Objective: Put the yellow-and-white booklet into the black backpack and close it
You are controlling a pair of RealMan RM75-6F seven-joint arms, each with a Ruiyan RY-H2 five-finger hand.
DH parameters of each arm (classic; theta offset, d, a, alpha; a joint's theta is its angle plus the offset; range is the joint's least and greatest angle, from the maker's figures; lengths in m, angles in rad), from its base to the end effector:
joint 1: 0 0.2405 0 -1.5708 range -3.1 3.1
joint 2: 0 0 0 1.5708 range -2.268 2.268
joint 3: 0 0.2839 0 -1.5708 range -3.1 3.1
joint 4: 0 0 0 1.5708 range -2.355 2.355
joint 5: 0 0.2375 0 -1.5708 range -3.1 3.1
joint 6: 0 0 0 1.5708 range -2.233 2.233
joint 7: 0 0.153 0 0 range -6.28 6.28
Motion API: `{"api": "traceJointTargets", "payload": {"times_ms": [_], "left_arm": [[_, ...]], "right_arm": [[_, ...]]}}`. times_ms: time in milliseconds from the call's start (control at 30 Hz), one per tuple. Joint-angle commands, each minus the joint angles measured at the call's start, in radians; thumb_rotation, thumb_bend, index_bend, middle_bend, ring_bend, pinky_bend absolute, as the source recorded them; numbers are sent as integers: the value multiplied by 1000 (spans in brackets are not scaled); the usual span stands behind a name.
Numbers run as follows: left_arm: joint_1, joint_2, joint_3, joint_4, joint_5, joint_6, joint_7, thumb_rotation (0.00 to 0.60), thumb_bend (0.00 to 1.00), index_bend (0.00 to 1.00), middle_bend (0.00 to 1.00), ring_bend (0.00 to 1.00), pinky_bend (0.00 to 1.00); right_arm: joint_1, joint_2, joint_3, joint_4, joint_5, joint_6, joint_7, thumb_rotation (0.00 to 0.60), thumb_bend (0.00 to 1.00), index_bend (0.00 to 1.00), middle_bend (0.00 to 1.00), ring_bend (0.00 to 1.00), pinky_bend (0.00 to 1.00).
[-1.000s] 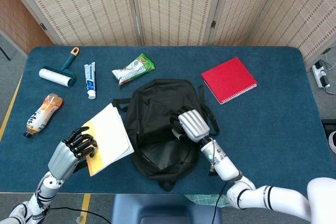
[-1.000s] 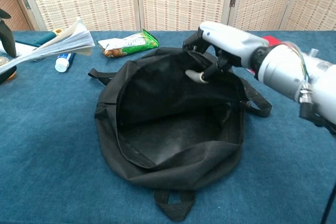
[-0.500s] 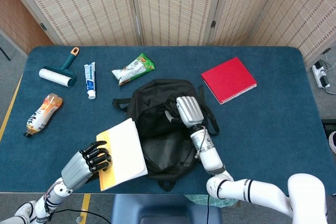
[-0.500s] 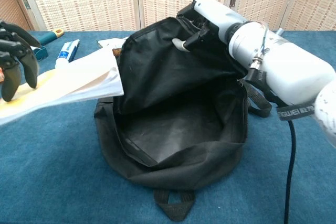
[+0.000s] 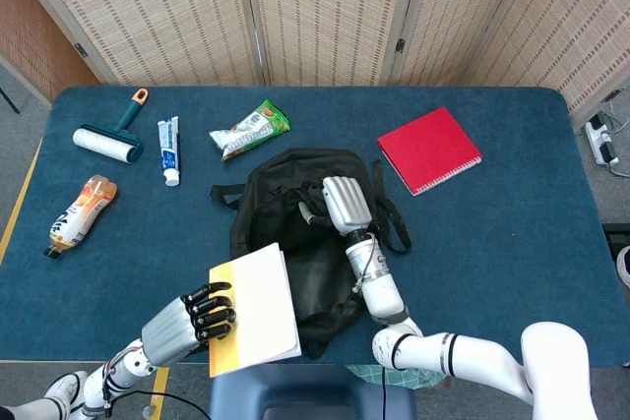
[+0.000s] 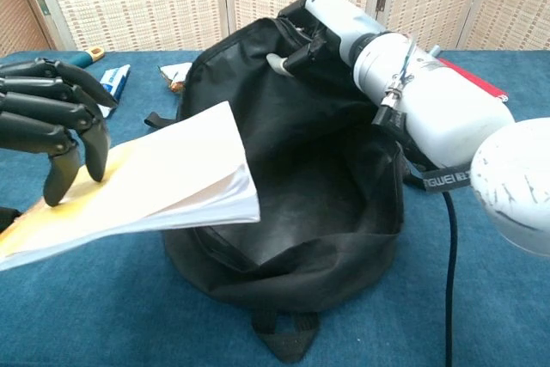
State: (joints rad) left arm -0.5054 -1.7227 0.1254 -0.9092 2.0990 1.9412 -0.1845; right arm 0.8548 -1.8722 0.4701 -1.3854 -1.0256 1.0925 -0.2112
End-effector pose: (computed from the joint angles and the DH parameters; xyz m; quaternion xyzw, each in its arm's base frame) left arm -0.2188 0.2339 -0.0103 -0.7064 -0.0855 -0.6714 0.2069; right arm -0.0397 -0.4033 -0.0775 0.5770 -0.4889 0.5529 0.3496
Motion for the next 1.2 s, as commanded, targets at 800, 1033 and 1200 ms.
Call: {"api": "traceJointTargets", "payload": {"times_ms": [800, 1033, 1200], "left_arm": [[-143, -238, -63, 159, -115, -253, -56, 600, 473, 743, 689, 564, 543], [-160, -279, -67, 214, -163, -331, -53, 600, 474, 743, 699, 570, 557], [-165, -301, -82, 275, -205, -362, -51, 600, 472, 743, 703, 572, 555]], "right_arm": [[21, -7, 0, -68, -25, 27, 61, 600, 857, 799, 456, 403, 257], [11, 3, -12, -96, -26, 30, 74, 600, 859, 799, 457, 405, 258], [-3, 20, -23, -136, -37, 39, 83, 600, 857, 798, 456, 405, 257]]}}
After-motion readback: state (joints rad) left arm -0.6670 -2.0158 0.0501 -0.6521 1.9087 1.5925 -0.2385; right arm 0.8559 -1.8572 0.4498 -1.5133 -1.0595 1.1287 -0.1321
